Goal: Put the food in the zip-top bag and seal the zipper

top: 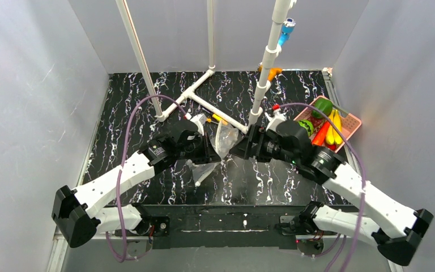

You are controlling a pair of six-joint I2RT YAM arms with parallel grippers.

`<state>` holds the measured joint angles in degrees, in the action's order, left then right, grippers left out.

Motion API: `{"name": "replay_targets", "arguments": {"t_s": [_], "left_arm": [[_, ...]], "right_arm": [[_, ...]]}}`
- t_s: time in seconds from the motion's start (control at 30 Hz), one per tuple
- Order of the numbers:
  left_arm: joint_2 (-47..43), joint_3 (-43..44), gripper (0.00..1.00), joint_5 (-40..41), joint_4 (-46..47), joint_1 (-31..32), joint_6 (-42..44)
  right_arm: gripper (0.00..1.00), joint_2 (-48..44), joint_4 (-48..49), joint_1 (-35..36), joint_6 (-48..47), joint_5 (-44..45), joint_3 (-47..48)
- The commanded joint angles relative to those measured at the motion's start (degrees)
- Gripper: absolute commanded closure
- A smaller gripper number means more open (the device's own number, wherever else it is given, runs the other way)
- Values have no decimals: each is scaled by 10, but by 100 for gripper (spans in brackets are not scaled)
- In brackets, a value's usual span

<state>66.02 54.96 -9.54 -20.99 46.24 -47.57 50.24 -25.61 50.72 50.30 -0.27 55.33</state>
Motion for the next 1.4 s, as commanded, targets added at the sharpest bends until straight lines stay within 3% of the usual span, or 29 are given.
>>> {"name": "replay_targets", "arguments": {"t_s": [0.0, 0.13, 0.37, 0.43, 0.63, 0.9, 1.0, 1.1, 1.13, 1.17, 1.3, 1.37], "left_arm": [[0, -15, 100, -57, 63, 3, 11], [8, -13, 100, -66, 64, 7, 24], [32, -8, 100, -81, 64, 21, 31], [33, -6, 100, -81, 64, 25, 34], [35, -7, 98, -77, 58, 31, 44], [49, -7, 99, -79, 54, 34, 51], [39, -5, 98, -75, 45, 34, 55], [23, -8, 94, -79, 40, 34, 58], [18, -12, 94, -78, 40, 34, 57], [14, -15, 93, -77, 38, 34, 56], [9, -20, 93, -76, 34, 34, 55], [11, -19, 93, -77, 31, 34, 56]], "right_arm": [[10, 55, -34, -45, -2, -86, 45], [6, 128, -133, -48, -46, -56, 112], [2, 170, -111, -47, -37, -3, 119], [2, 190, -142, -46, -32, 63, 136], [2, 264, -204, -38, 7, 147, 197], [2, 324, -225, -7, -4, 184, 241], [15, 322, -201, -4, -7, 154, 214], [50, 275, -116, 8, -16, 115, 144], [52, 254, -96, 11, -15, 108, 129], [51, 247, -80, 11, -17, 103, 117], [21, 260, -112, 14, -21, 93, 137], [16, 269, -111, 19, -20, 88, 138]]}}
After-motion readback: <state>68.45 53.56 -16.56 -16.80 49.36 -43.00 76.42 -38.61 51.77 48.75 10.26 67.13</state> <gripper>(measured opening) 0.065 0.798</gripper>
